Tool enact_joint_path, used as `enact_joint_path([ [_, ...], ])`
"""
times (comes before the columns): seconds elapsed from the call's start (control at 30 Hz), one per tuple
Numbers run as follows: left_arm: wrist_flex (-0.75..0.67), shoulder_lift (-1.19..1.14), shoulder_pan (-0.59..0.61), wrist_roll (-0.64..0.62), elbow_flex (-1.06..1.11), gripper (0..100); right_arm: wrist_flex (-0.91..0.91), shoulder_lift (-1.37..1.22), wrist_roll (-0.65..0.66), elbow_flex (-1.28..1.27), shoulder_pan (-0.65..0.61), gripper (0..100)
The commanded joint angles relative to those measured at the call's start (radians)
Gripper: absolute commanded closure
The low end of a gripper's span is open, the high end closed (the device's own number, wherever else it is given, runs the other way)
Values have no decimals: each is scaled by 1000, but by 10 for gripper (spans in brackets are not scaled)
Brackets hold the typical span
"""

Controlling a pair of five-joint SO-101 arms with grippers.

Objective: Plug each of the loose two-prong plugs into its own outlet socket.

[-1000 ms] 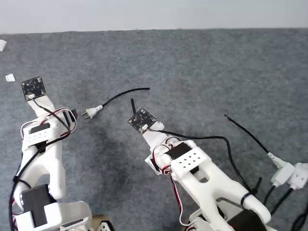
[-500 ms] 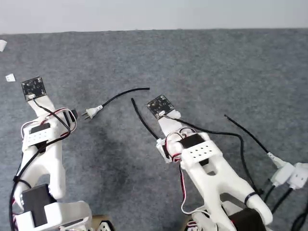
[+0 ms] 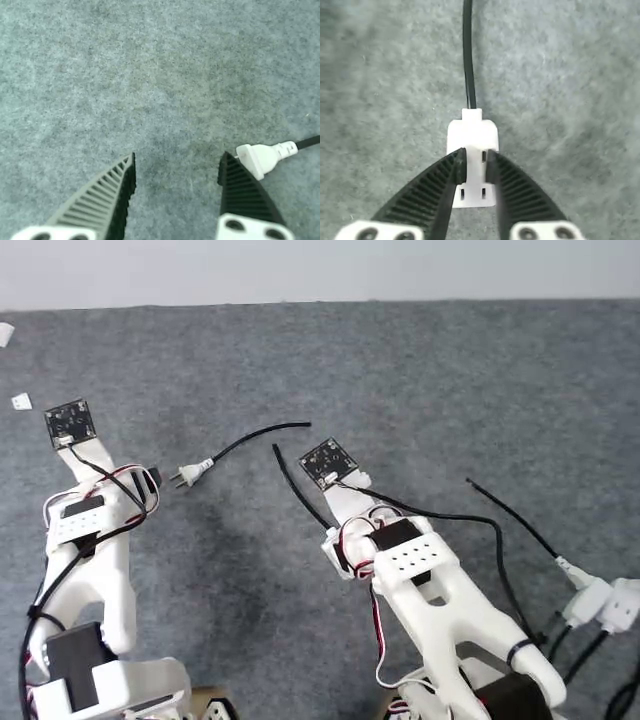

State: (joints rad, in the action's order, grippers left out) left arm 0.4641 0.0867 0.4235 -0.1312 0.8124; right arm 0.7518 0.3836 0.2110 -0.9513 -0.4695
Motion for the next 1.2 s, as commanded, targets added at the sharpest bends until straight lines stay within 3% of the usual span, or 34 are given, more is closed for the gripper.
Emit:
enact_joint_path([
  [0.0, -23, 44, 8, 6, -8, 745, -8, 10, 11, 54, 5, 836],
  [0.27, -23, 44, 6, 6, -8, 745, 81, 12, 75, 66, -2, 701],
  [0.5, -23, 44, 5, 6, -8, 745, 139, 42, 72, 58, -128, 695],
  [0.7, -23, 44, 5, 6, -8, 745, 119, 38, 71, 58, -117, 698],
  [0.93, -23, 44, 5, 6, -8, 745, 45, -97, 80, 91, -56, 864],
  [1.07, -23, 44, 5, 6, -8, 745, 99, -203, 78, 176, -54, 884],
  [1.17, -23, 44, 5, 6, -8, 745, 143, -237, 69, 224, -53, 978],
])
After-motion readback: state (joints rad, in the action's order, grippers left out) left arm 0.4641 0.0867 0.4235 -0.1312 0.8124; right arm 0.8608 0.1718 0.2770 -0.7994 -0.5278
